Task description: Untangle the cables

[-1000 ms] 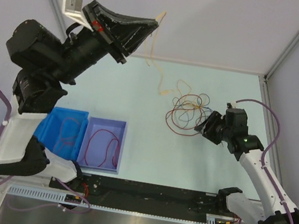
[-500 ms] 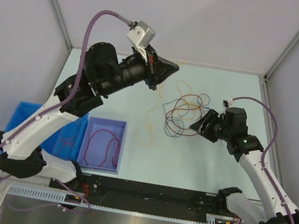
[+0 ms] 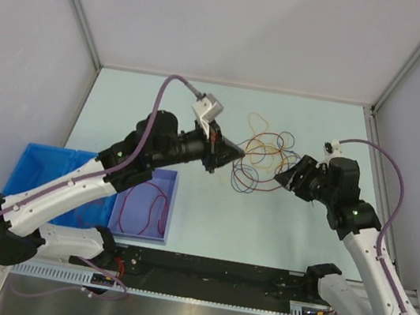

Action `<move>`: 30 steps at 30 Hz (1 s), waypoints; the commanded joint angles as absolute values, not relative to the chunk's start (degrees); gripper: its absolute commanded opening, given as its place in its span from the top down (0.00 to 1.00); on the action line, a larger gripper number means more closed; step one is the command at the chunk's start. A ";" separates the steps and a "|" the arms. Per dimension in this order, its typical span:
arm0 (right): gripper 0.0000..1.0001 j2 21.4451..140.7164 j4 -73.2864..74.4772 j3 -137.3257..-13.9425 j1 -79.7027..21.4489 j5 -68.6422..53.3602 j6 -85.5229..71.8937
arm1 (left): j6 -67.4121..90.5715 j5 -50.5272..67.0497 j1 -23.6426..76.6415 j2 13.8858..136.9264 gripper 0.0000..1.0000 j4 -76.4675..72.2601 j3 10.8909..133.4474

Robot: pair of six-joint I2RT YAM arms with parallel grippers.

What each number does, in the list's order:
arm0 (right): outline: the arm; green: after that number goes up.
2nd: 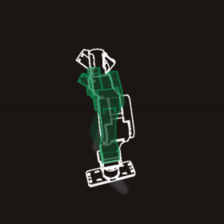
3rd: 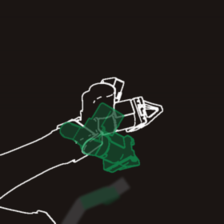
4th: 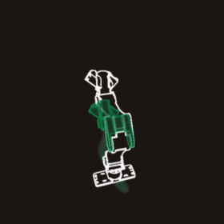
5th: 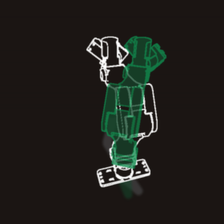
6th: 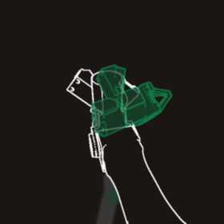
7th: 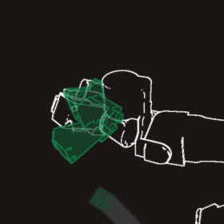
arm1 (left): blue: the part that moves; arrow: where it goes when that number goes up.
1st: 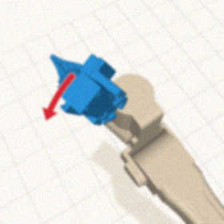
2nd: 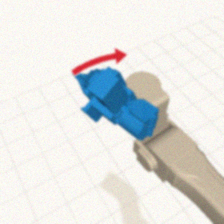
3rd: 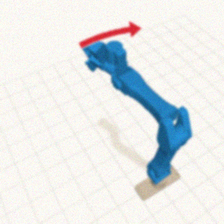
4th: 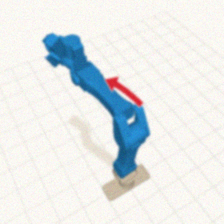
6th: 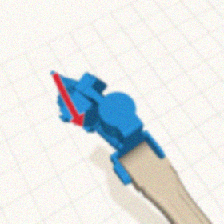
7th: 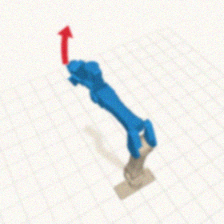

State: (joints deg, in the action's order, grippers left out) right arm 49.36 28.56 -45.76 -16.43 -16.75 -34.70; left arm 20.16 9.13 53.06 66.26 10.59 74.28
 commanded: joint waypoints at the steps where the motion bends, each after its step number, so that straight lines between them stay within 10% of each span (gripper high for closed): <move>1: 0.44 44.57 30.67 -45.88 -13.63 -13.71 -32.08 | 25.57 19.77 52.91 60.31 1.00 1.23 63.13; 17: 0.45 52.90 32.70 -43.77 -12.91 -17.84 -38.49 | 28.48 13.02 52.91 60.99 0.99 1.67 45.53; 30: 0.48 65.99 22.33 -40.43 -35.94 -10.20 -42.82 | 32.78 6.59 51.25 63.71 1.00 -4.47 38.23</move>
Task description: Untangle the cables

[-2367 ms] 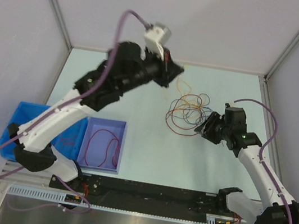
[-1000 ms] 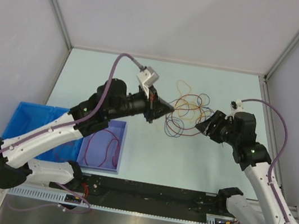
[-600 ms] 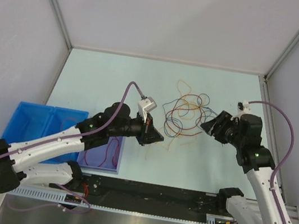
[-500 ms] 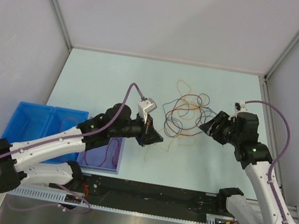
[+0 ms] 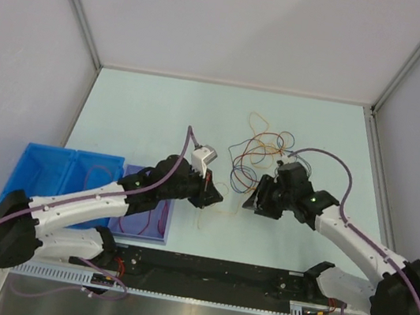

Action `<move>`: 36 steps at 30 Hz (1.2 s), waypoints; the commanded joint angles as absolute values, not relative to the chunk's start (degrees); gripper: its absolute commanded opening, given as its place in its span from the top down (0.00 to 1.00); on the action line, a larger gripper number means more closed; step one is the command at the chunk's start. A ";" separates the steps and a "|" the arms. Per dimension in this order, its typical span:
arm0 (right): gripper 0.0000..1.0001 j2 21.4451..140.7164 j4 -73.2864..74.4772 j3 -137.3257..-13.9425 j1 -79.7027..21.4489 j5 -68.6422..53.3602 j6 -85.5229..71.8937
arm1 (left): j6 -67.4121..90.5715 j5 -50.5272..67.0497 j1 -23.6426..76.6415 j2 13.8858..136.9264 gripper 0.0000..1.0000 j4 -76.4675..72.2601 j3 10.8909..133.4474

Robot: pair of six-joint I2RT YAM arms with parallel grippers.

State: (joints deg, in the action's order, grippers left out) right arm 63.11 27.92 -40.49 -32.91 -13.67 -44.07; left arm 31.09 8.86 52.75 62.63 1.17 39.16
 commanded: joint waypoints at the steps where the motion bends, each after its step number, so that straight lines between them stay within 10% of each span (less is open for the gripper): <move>1: 0.48 66.70 22.06 -40.43 -36.21 -10.02 -42.28 | 33.04 6.94 50.46 64.33 1.00 -5.00 38.06; 36: 0.46 85.60 5.98 -49.22 -41.49 -14.41 -10.37 | 30.41 19.07 36.74 86.04 1.00 -7.30 46.84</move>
State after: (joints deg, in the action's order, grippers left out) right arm 84.38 11.27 -47.51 -42.02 -14.44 -14.26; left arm 32.45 17.26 37.36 85.60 -6.81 44.25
